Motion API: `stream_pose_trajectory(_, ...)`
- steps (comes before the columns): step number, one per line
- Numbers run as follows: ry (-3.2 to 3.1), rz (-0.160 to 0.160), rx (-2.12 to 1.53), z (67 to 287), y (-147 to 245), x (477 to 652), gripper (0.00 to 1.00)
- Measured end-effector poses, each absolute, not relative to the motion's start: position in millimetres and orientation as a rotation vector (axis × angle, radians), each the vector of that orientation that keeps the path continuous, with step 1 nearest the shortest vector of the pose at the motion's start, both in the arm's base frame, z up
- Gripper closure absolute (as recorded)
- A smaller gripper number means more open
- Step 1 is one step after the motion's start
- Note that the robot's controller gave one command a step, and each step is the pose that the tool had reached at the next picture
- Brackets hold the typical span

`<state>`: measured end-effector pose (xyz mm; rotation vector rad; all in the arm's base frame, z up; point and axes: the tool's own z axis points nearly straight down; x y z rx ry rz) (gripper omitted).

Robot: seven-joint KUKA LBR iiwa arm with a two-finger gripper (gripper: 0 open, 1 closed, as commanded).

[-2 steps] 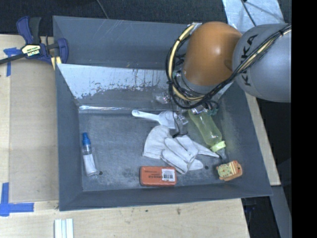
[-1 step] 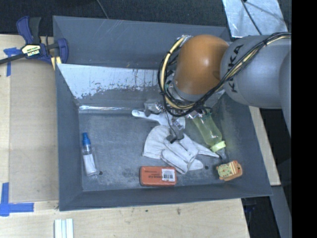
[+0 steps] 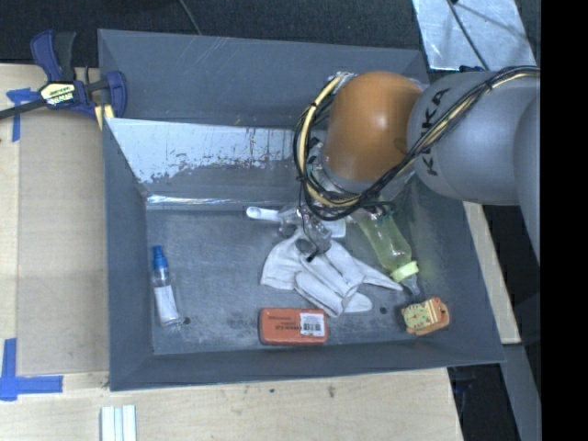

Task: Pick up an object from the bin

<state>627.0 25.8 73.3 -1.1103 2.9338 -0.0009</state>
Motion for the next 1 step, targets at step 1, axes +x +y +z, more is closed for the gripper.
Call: stream_pose_trajectory(1,2.934,-0.001,-1.11,73.3,25.8,627.1,1.0)
